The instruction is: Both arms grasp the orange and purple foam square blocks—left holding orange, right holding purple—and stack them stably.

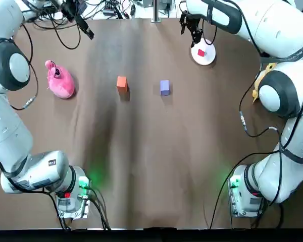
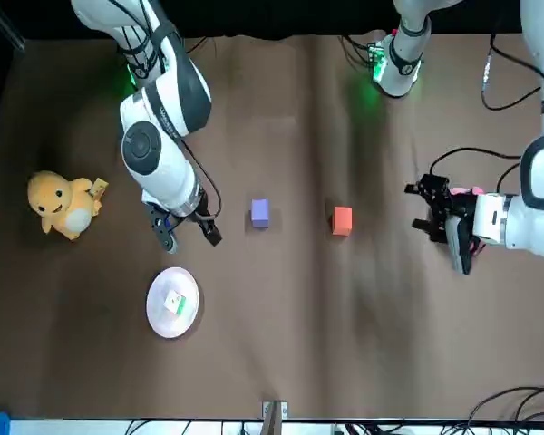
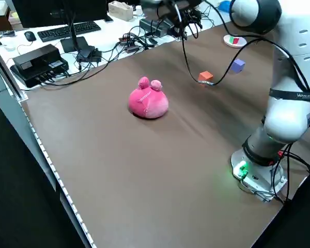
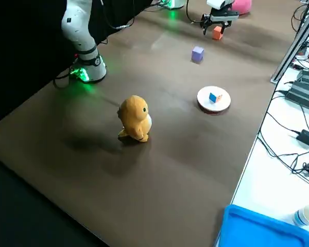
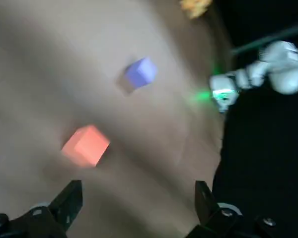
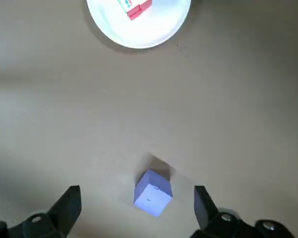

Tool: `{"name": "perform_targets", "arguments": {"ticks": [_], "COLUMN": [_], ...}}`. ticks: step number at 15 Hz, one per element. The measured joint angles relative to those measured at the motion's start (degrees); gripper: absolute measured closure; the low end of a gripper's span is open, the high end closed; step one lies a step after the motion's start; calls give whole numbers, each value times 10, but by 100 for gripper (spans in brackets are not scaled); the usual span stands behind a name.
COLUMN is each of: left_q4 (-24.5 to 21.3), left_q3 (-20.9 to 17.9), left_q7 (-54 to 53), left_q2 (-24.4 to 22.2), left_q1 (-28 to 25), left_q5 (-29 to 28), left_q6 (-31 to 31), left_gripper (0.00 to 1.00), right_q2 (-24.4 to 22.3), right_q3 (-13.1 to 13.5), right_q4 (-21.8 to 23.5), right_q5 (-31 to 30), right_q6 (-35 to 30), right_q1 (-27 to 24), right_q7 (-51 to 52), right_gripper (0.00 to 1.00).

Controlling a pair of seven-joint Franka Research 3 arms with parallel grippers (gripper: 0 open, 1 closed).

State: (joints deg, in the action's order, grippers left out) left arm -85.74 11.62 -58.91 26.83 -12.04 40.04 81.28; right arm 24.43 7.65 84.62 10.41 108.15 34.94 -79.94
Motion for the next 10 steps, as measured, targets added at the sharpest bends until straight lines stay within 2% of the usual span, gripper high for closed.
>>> {"name": "perform_targets", "arguments": {"ticks": [5,7,10], "left_q4": [-17,-42,-95], "left_q3": [1,2,2], "left_q7": [-299,-365,-459], "left_q2": [58,67,69], "left_q1": [1,2,0], "left_q5": [95,125,170], "left_q6": [-17,-17,1], "left_gripper": [0,0,0], "right_q2": [12,24,48], "right_q3": [-3,-3,-3], "right_q4": [0,1,1], "right_q5": [1,5,12], "right_q6": [0,1,19], "right_q1": [30,41,54], "right_q7": [-138,-175,-296], "right_gripper": [0,0,0]}}
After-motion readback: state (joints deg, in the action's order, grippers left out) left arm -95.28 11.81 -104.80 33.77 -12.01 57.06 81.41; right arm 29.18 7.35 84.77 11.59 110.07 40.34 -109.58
